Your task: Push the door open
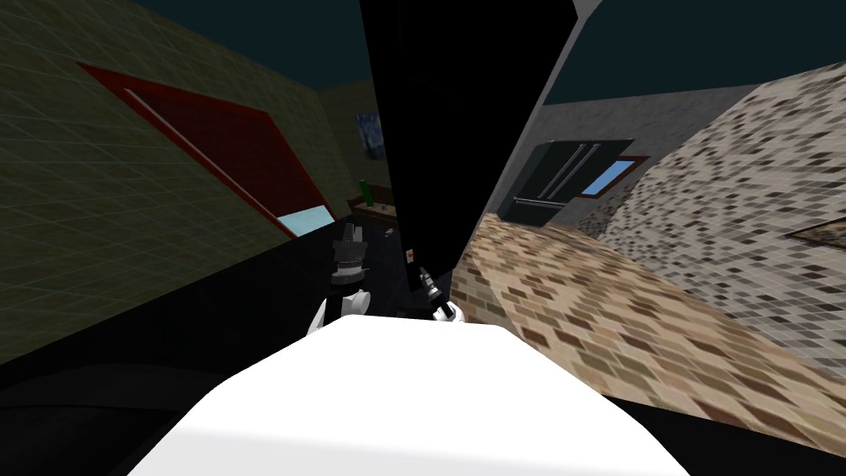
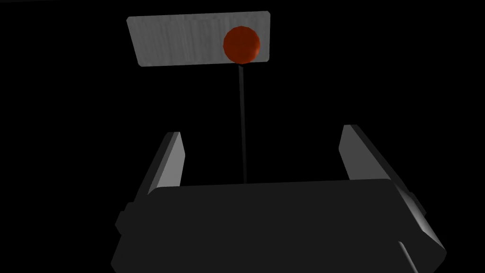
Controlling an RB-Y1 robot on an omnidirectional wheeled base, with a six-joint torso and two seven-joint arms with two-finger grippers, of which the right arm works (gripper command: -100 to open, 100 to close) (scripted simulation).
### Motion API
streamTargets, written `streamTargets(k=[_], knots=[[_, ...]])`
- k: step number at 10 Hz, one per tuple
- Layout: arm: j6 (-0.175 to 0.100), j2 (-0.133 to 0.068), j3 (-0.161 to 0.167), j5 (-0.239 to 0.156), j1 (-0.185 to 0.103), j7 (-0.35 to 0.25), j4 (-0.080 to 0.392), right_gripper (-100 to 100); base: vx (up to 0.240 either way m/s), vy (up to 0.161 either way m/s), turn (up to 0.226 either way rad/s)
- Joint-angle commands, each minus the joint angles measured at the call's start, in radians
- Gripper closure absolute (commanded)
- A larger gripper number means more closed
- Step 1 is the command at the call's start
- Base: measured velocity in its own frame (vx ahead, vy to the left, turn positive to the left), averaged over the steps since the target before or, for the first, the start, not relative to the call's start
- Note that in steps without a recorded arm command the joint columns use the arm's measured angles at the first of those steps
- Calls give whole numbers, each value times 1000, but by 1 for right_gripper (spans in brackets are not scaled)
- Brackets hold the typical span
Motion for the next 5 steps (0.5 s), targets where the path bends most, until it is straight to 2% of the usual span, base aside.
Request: streamTargets(k=[1,3,5], knots=[[-5,-4,-4,-1,0,3,4,-100,91,57,35],[-10,-5,-7,-1,-1,5,8,-100,178,131,22],[-16,-3,-12,-2,-1,8,13,-100,246,127,29]])
